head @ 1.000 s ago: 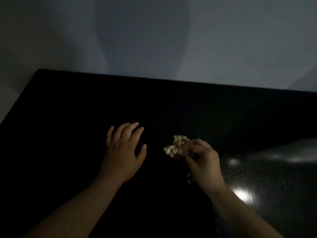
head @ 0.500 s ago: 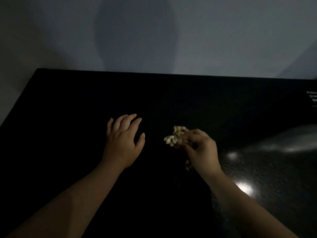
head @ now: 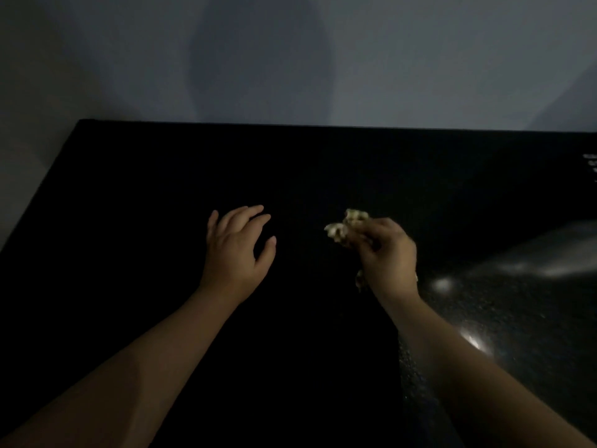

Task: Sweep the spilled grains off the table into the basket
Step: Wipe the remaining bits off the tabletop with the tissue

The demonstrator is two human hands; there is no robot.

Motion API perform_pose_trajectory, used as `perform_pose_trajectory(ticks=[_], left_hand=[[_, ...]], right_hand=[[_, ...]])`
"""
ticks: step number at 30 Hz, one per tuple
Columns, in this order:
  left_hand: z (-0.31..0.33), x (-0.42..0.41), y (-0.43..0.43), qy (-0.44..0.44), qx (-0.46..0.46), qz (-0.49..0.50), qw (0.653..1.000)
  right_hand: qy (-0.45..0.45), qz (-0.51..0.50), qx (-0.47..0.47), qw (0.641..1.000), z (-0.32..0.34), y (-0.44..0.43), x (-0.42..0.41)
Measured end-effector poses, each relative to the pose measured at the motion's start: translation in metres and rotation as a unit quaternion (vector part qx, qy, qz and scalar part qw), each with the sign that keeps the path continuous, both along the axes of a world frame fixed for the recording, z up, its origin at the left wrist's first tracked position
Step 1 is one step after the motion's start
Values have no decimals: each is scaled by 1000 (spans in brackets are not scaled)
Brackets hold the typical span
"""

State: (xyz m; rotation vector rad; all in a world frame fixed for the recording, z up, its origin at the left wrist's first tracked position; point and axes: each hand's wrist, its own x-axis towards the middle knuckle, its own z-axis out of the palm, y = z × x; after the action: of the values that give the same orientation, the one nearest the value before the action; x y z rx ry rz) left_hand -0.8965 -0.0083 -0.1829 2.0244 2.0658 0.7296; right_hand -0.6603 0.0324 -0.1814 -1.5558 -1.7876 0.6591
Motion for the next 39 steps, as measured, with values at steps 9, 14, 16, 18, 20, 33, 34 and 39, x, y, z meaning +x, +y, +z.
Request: perform_pose_trajectory(ticks=[9,14,16,18,20,33,34,39], left_hand=[[13,22,-79,-10,-32,-56,998],[2,25,-95,15,-60,-59,996],[-2,23,-95,17,-58,-58,996],[-3,23,-96,14,-52,-58,997],[-3,23,-96,20,-53,-56,997],[-3,24,-97,14,-37,-52,998],[-2,24,-97,15,-36,-51,998],[-3,24,-97,15,-22,-55,998]], right_hand=[[26,125,-25,992,8,-95,11],[19,-89,-14,996,6,-22,5],[-1,-89,1,996,3,-22,-3],[-15,-16,22,1000,2,-53,-8],[-11,57,21,998,4,-97,-5],[27,-92,-19,995,22,-63,13],[24,-100,-27,994,16,-61,8],[-1,30,-31,999,5,-132,6]])
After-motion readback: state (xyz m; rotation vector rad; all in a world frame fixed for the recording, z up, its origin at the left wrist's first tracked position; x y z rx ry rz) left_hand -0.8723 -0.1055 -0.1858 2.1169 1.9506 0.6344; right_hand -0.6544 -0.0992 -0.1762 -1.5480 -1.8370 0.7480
